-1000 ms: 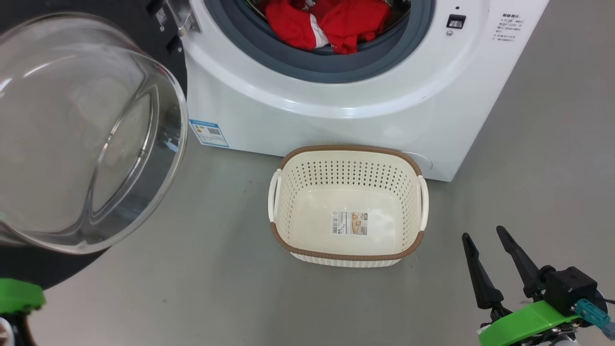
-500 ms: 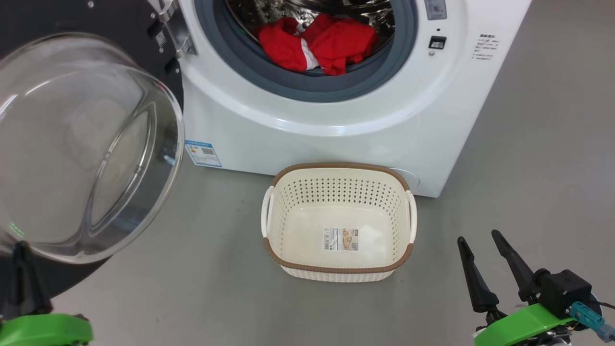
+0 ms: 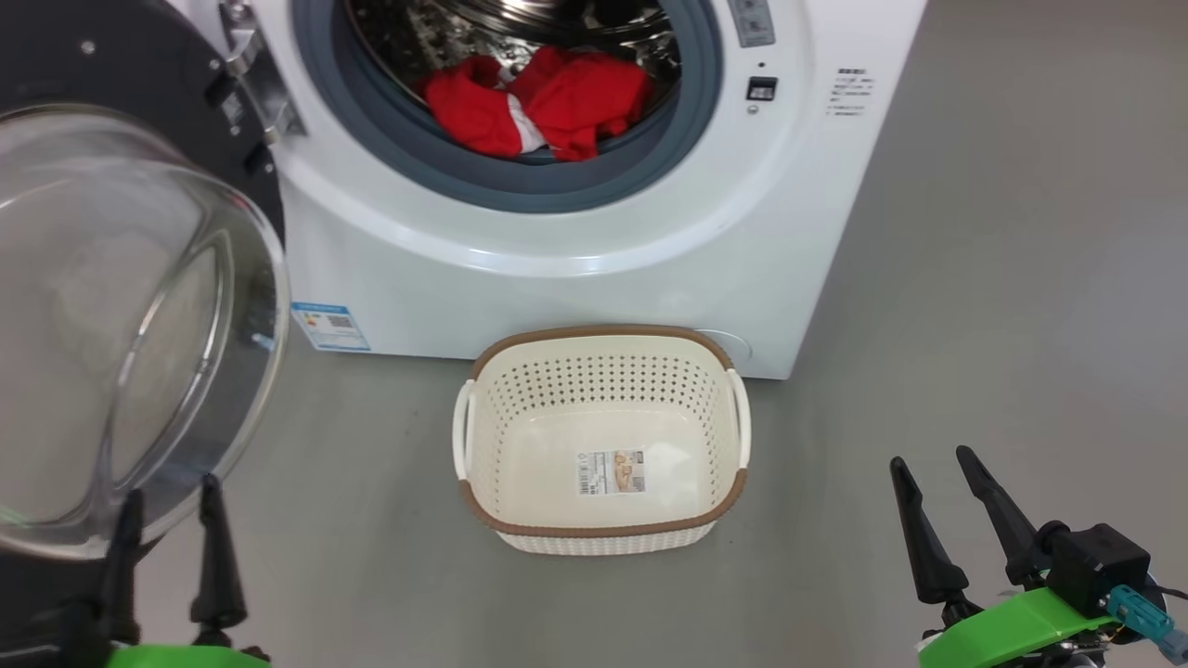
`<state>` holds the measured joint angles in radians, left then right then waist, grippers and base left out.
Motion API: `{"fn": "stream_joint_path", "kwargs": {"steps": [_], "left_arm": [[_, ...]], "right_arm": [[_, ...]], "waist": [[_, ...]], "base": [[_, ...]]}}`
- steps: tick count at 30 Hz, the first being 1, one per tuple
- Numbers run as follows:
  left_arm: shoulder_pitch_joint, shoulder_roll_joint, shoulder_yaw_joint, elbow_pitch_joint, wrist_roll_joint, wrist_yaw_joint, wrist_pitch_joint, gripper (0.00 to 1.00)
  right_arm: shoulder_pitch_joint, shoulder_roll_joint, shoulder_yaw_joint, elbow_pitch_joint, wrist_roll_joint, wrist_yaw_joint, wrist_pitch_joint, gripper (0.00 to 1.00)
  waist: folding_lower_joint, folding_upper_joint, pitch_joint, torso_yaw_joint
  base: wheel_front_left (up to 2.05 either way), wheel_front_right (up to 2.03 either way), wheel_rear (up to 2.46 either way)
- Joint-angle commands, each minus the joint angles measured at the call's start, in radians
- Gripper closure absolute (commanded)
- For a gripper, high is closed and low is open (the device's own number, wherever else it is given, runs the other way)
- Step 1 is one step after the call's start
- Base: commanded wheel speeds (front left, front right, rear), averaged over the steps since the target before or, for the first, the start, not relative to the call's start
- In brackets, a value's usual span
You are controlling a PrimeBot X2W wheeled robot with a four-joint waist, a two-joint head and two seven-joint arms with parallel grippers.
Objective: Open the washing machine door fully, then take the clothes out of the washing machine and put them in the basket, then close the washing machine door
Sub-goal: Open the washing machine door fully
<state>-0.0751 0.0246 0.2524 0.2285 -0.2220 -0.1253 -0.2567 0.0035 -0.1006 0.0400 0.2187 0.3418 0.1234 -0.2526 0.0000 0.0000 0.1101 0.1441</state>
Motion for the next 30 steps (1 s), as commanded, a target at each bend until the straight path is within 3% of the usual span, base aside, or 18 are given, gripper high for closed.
{"fn": "stream_joint_path", "kwargs": {"steps": [1,30], "left_arm": [[-0.001,0.026,0.020,-0.031,-0.009,-0.005,-0.005,0.00],[0.057,0.058,-0.209,-0.080,-0.116,-0.005,-0.005,0.00]], "right_arm": [[-0.002,-0.008,0.014,-0.025,-0.005,0.007,-0.009,0.00],[0.016,0.007,-0.029,-0.029,0.002,0.007,-0.009,0.00]], "waist": [[0.0000,0.0000,0.000,-0.020],[0.0000,0.0000,-0.023,-0.221]], "base": [[0.00,0.00,0.00],[0.00,0.00,0.00]]}}
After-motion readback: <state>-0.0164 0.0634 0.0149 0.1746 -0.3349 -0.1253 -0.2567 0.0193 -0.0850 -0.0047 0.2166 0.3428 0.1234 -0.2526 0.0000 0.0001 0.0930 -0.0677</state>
